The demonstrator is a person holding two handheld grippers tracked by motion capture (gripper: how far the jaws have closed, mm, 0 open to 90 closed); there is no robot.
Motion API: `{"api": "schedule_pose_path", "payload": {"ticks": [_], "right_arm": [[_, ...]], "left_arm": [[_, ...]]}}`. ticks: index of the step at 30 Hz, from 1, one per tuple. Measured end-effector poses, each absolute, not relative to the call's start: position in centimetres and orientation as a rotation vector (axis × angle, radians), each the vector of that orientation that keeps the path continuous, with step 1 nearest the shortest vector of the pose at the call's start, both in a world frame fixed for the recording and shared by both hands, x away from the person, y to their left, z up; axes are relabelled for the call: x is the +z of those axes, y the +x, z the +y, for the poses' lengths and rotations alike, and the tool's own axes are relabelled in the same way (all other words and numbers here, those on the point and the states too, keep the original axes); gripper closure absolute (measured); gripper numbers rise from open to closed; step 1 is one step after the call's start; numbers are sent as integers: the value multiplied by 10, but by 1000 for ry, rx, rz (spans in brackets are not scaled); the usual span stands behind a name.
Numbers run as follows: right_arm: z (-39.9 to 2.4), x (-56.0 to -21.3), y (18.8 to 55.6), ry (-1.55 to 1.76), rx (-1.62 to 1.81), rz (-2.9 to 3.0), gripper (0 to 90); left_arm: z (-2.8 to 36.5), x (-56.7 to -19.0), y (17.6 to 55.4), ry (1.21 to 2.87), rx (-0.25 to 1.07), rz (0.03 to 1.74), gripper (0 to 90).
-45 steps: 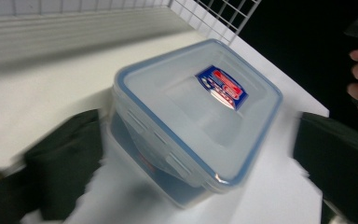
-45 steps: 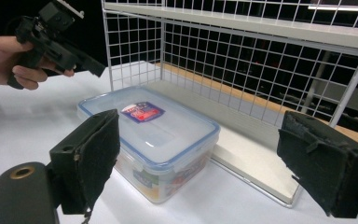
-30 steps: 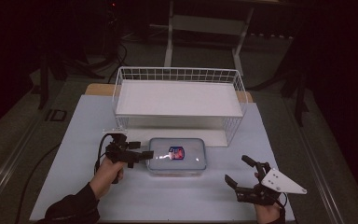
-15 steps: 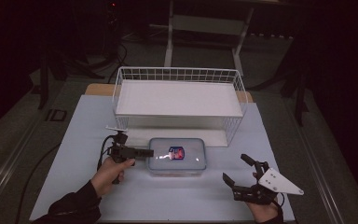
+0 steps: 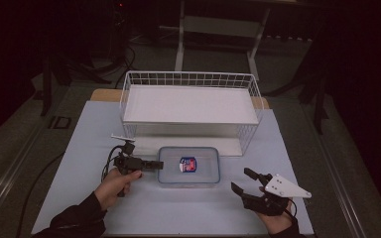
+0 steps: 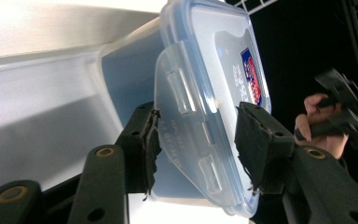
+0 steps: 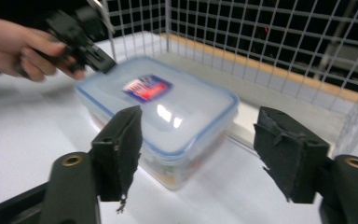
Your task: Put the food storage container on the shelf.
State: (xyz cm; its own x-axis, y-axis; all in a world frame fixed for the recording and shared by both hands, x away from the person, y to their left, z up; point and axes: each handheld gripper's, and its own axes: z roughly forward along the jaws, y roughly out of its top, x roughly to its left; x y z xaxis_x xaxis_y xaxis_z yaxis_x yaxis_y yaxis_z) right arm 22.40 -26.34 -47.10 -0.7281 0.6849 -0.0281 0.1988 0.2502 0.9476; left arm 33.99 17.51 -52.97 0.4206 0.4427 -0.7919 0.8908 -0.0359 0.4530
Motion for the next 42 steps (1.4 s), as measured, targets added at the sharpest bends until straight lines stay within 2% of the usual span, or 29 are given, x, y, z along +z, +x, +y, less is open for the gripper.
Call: {"api": "schedule_pose_path", "payload": {"ticks": [5,7,16,21,24,31,34,42], "right_arm": [[-262,-470,241,971,1490,2182,348],[-261,-471,249,1012,1483,2232,306],[-255,-482,285,1151,1542,2372,341],[-253,-501,308,1264,1639,2452,354],[-254,-505,315,1301,1691,2475,388],[-252,-515,326,1382,1795,2545,435],[-249,-517,326,1391,1781,2561,495],[-247,-513,322,1396,1750,2570,525]], "left_arm": [[176,-528,336,1664,-532,1149,532],[177,-527,334,1665,-529,1140,541],[175,-521,325,1714,-480,1080,564],[175,-518,319,1734,-458,1050,573],[176,-519,319,1730,-460,1052,577],[175,-518,316,1732,-451,1041,578],[176,-518,316,1733,-452,1042,579],[174,-516,309,1743,-420,1033,582]]}}
